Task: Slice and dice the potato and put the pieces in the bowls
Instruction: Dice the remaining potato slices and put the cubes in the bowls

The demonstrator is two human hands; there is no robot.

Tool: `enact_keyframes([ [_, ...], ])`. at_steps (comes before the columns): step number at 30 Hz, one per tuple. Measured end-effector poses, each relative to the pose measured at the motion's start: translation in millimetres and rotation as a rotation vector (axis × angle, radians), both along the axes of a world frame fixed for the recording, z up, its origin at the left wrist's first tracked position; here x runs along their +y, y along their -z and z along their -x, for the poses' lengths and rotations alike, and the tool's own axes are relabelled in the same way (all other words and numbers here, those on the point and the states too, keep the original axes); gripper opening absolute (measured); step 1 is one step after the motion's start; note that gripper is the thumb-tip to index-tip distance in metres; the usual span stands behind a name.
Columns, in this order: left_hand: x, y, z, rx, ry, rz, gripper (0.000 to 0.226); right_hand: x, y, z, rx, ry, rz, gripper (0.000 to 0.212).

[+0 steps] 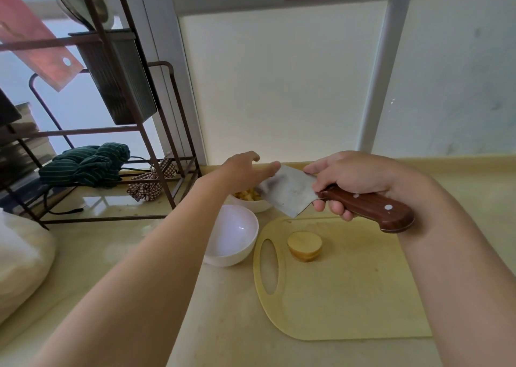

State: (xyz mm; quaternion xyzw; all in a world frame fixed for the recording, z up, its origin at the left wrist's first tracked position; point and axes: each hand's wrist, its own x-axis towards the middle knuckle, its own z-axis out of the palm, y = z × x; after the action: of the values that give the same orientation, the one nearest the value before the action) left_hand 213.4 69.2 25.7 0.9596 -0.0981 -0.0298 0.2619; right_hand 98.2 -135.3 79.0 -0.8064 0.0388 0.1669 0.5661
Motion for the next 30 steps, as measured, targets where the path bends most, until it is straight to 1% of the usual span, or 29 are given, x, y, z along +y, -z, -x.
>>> enact_keyframes([
  [3, 0.7, 2.0, 0.0, 0.003, -0.031, -0.058, 0.068, -2.3, -2.3, 2.1, 0.0, -0.004, 0.01, 0.051],
  [5, 6.3, 2.4, -3.7, 0.036, -0.054, -0.019, 0.059, -3.9, -5.1, 3.3, 0.0, -0.01, 0.009, 0.048],
  [8, 14.5, -3.3, -5.5, 0.032, -0.085, 0.049, 0.049, -5.3, -8.1, 3.7, -0.01, -0.025, 0.021, 0.04],
  [11, 16.4, -7.9, -5.4, 0.015, -0.09, 0.072, 0.047, -7.2, -9.0, 4.0, -0.011, -0.023, 0.03, 0.039],
  [14, 16.3, -8.1, -2.8, -0.006, -0.089, 0.099, 0.044, -12.4, -10.2, 5.8, -0.021, 0.014, 0.034, 0.032],
  [17, 15.5, -16.5, 8.6, -0.086, -0.039, 0.08, 0.039, -18.6, -12.9, 8.5, -0.033, 0.048, 0.031, 0.033],
  [20, 7.0, -30.9, 37.9, -0.183, 0.02, 0.086, 0.03, -21.1, -17.8, 12.7, -0.058, 0.062, 0.051, 0.022],
  [21, 1.1, -33.1, 52.1, -0.192, 0.048, 0.079, 0.027, -21.5, -20.0, 14.5, -0.075, 0.078, 0.05, 0.019],
  [23, -13.5, -31.8, 83.4, -0.153, 0.156, 0.01, 0.025, -23.9, -25.2, 18.4, -0.107, 0.117, 0.037, 0.016],
  [24, -20.7, -28.7, 98.2, -0.104, 0.226, -0.055, 0.028, -25.5, -27.6, 20.7, -0.119, 0.137, 0.032, 0.017],
  [25, -26.9, -24.2, 111.1, -0.047, 0.287, -0.131, 0.036, -26.7, -29.9, 24.3, -0.131, 0.155, 0.031, 0.017],
  [27, -35.9, -13.0, 127.6, 0.048, 0.359, -0.282, 0.059, -30.0, -32.7, 33.0, -0.153, 0.176, 0.033, 0.017],
  [28, -38.9, -7.9, 131.5, 0.055, 0.38, -0.342, 0.067, -32.6, -32.4, 37.9, -0.16, 0.187, 0.032, 0.016],
  [30, -42.9, -2.6, 136.4, 0.019, 0.402, -0.391, 0.068, -39.5, -28.1, 49.5, -0.171, 0.215, 0.034, 0.017],
])
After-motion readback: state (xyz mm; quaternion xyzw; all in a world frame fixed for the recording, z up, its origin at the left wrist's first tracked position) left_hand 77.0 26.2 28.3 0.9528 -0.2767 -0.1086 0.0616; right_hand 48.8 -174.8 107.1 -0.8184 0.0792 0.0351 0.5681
